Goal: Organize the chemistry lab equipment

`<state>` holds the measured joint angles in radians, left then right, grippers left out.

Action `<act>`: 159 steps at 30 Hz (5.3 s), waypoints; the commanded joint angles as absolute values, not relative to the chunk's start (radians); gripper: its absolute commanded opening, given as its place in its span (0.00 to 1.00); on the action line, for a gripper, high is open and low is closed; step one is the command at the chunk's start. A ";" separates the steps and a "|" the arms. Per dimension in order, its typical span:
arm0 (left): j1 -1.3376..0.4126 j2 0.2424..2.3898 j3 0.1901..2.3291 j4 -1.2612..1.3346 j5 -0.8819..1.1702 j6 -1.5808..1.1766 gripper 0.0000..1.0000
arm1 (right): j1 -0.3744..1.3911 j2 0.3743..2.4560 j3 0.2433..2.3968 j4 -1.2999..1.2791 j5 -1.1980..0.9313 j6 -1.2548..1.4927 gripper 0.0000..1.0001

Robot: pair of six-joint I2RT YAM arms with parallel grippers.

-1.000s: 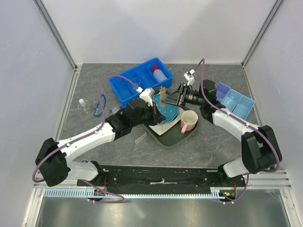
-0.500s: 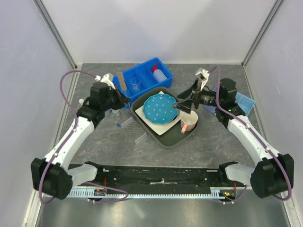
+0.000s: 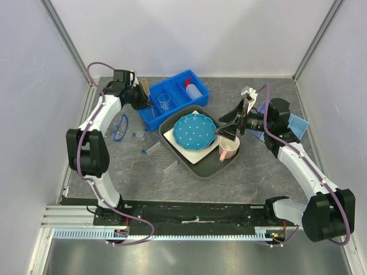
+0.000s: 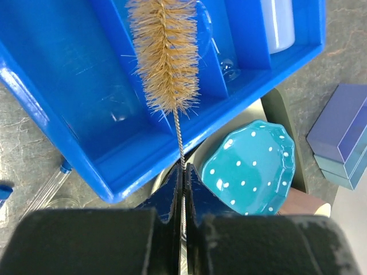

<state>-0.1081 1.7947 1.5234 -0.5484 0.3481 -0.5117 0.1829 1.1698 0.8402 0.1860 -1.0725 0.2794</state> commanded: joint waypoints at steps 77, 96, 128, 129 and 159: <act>-0.075 0.839 0.723 -0.419 0.094 -0.150 0.89 | 0.161 1.229 0.877 -0.118 -1.100 -0.275 0.97; -0.075 0.539 0.664 -0.374 -0.320 -0.222 0.92 | 0.934 1.928 1.731 -0.472 -0.279 -0.112 0.95; -0.075 0.265 0.588 -0.275 -0.480 -0.210 0.98 | 1.000 2.447 2.163 -0.304 0.100 0.193 0.92; -0.075 0.265 0.588 -0.275 -0.479 -0.209 0.98 | 1.002 2.456 2.164 -0.304 0.098 0.189 0.92; -0.075 0.270 0.589 -0.278 -0.448 -0.198 0.98 | 1.003 2.444 2.109 -0.235 0.081 0.126 0.41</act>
